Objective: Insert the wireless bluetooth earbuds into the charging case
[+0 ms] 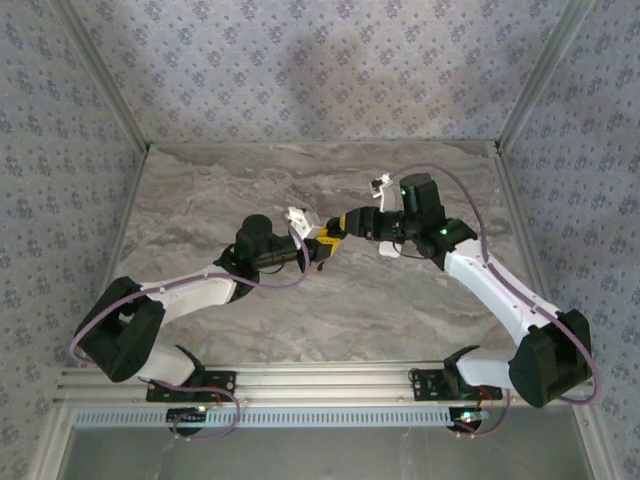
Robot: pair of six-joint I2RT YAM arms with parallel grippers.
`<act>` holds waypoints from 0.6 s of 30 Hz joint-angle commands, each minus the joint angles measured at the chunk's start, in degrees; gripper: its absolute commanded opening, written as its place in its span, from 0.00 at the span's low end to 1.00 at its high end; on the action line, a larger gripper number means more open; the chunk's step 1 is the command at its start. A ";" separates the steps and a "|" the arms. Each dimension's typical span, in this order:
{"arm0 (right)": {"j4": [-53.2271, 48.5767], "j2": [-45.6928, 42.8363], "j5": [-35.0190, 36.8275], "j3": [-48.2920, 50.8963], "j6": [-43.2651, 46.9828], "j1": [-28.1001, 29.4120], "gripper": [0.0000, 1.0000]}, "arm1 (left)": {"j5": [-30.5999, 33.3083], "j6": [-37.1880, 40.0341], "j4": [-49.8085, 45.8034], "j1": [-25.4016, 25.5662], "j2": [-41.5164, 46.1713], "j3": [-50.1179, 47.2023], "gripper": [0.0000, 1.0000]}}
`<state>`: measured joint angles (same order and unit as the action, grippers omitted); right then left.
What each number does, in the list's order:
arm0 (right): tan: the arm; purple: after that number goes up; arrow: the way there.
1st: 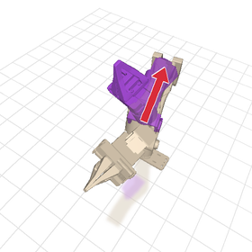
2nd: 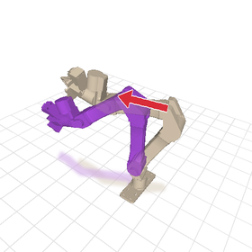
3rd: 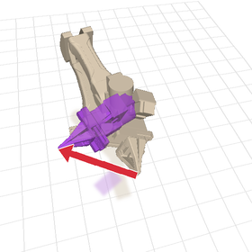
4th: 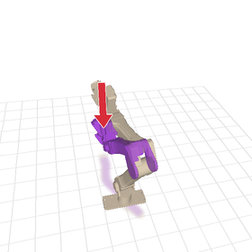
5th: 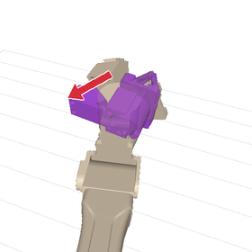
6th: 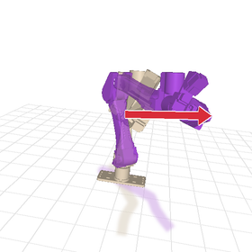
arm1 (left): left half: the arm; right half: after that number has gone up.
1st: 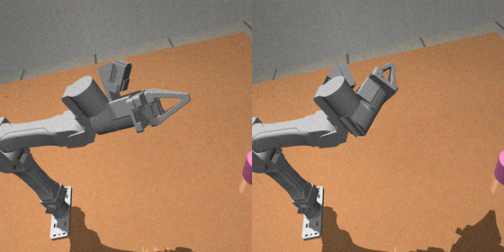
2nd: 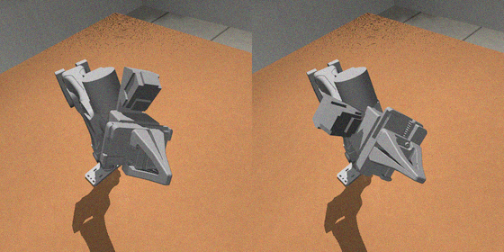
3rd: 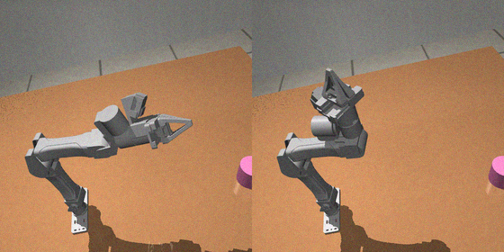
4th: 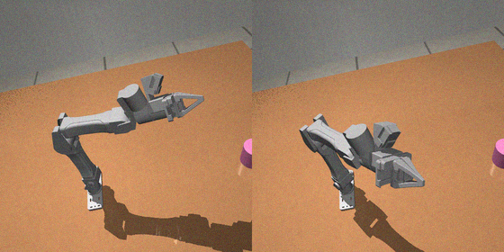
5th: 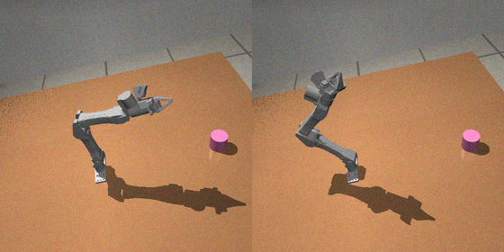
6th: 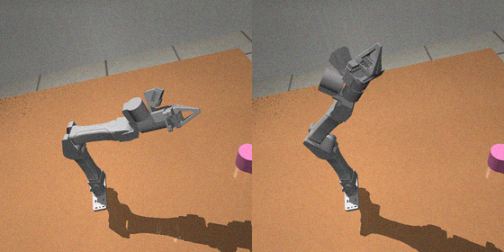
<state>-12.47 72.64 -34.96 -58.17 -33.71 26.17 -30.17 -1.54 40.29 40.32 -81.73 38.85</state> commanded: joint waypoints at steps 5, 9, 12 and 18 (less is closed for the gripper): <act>-3.24 -3.74 0.59 -0.96 0.68 0.02 0.48 | 0.03 1.61 -0.51 0.48 2.03 1.40 0.07; -6.16 -5.58 0.76 -1.50 0.92 -0.86 0.48 | 0.03 3.14 -1.82 0.53 2.59 1.40 0.07; -8.74 -6.52 1.04 -2.00 -1.26 -1.87 0.44 | -0.32 4.94 -2.97 0.54 3.13 1.40 0.08; -12.19 -4.96 -0.76 -4.69 -5.09 -1.85 0.36 | -0.43 8.19 -5.01 0.55 4.08 1.22 0.07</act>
<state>-20.91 67.02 -34.79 -59.75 -36.75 24.08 -30.17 3.68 36.47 40.53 -79.55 38.85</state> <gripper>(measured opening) 0.368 0.187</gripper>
